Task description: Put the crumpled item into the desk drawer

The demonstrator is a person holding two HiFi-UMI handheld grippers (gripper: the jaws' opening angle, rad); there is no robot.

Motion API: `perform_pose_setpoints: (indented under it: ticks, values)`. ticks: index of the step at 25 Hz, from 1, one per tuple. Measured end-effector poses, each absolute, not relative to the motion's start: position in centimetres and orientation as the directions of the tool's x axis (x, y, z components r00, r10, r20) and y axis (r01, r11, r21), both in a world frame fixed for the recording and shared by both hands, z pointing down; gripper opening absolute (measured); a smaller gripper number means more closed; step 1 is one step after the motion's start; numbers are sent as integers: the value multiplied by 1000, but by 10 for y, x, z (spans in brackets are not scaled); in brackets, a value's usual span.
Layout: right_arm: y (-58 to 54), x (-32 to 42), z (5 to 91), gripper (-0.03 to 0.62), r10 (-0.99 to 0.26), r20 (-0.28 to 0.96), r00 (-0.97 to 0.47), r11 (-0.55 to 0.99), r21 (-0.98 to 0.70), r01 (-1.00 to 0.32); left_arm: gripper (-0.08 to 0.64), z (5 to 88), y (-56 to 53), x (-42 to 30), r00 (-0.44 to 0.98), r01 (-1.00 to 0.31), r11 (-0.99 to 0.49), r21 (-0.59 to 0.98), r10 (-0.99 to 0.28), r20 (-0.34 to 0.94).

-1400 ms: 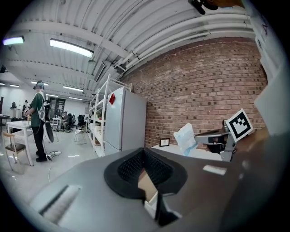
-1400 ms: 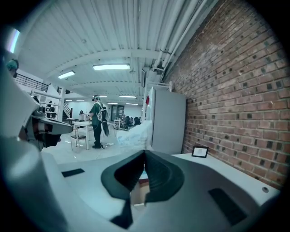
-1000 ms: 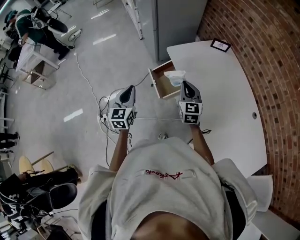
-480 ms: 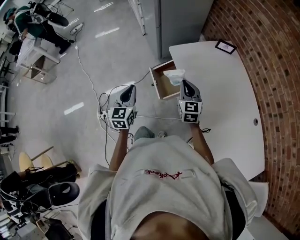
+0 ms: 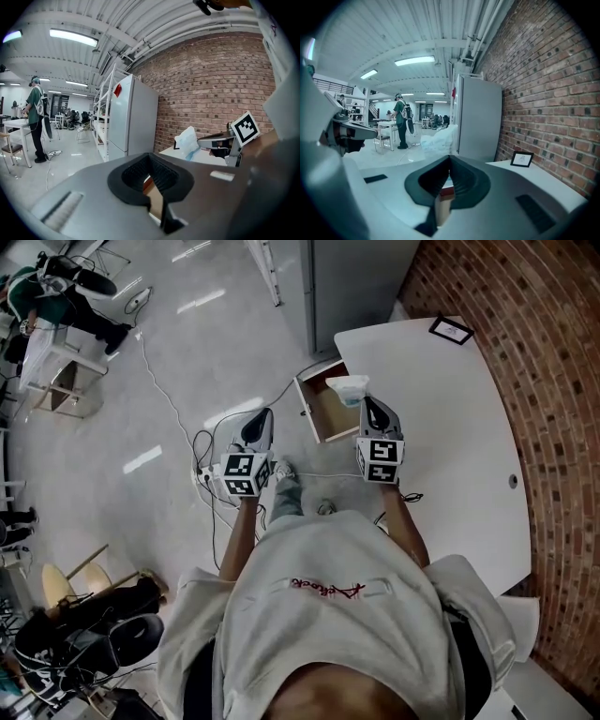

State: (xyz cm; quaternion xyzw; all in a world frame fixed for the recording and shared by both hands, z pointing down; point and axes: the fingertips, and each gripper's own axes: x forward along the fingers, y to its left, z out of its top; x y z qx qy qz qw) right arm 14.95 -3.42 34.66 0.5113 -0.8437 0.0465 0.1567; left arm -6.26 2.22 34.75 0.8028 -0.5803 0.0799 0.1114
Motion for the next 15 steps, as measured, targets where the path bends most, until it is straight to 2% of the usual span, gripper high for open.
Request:
perform_pose_setpoints:
  ticks: [15]
  values:
    - [-109, 85, 351, 12, -885, 352, -304, 362, 111, -926, 9, 358, -82, -128, 448, -894, -431, 122, -855, 261]
